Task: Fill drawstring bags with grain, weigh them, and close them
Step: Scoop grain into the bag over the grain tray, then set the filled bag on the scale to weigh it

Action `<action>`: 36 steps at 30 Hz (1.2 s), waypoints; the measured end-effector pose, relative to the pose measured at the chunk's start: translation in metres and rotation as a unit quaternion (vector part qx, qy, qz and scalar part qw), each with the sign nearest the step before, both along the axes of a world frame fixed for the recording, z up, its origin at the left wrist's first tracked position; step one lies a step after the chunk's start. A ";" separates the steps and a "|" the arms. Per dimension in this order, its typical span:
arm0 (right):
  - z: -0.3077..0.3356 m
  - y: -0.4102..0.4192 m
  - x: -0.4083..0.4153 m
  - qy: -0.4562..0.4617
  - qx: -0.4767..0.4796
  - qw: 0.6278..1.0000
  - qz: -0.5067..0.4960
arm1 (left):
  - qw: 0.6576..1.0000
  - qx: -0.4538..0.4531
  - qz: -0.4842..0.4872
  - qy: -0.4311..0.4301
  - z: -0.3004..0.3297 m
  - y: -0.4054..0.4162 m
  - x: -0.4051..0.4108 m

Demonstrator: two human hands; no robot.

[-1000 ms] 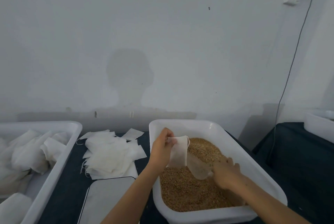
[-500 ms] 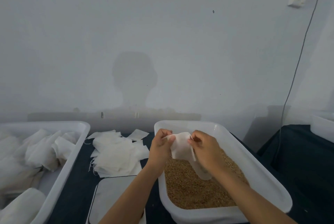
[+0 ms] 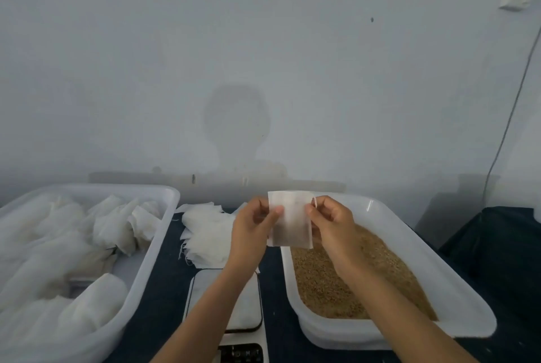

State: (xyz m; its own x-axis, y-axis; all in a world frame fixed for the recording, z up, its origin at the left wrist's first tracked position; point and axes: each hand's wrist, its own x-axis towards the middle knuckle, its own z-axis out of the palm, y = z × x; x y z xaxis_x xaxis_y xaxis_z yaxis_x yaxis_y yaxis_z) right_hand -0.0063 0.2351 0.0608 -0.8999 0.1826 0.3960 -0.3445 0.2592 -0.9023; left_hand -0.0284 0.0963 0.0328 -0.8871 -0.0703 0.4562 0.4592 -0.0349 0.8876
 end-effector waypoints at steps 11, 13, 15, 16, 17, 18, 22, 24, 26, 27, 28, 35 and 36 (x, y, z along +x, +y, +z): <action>-0.068 -0.086 -0.010 -0.047 0.091 0.995 0.010 | 0.981 -0.131 0.133 -0.043 -0.053 -0.081 0.012; -0.080 -0.092 -0.012 -0.059 0.116 0.991 0.015 | 0.975 -0.156 0.141 -0.076 -0.063 -0.089 0.010; -0.090 -0.096 -0.015 -0.063 0.148 0.987 0.007 | 0.970 -0.169 0.145 -0.100 -0.073 -0.095 0.008; -0.093 -0.096 -0.015 -0.059 0.162 0.985 0.000 | 0.967 -0.180 0.145 -0.108 -0.076 -0.096 0.007; -0.095 -0.097 -0.016 -0.051 0.172 0.984 -0.006 | 0.964 -0.194 0.145 -0.112 -0.079 -0.097 0.006; -0.097 -0.097 -0.016 -0.042 0.175 0.984 -0.008 | 0.960 -0.210 0.148 -0.113 -0.081 -0.098 0.005; -0.103 -0.096 -0.020 -0.032 0.171 0.985 0.000 | 0.949 -0.266 0.144 -0.090 -0.085 -0.100 0.001; -0.105 -0.095 -0.021 -0.036 0.167 0.985 0.019 | 0.947 -0.278 0.139 -0.077 -0.088 -0.101 -0.001; -0.107 -0.093 -0.021 -0.048 0.160 0.985 0.044 | 0.947 -0.280 0.144 -0.066 -0.091 -0.105 -0.004; -0.109 -0.091 -0.021 -0.057 0.152 0.985 0.051 | 0.949 -0.273 0.145 -0.060 -0.093 -0.107 -0.005; -0.110 -0.089 -0.020 -0.066 0.140 0.987 0.053 | 0.953 -0.260 0.143 -0.057 -0.095 -0.110 -0.006; -0.116 -0.076 -0.019 -0.101 -0.015 0.994 0.025 | 0.961 -0.194 0.167 -0.109 -0.113 -0.127 -0.004; -0.117 -0.074 -0.019 -0.104 -0.033 0.994 0.024 | 0.961 -0.185 0.167 -0.120 -0.116 -0.129 -0.003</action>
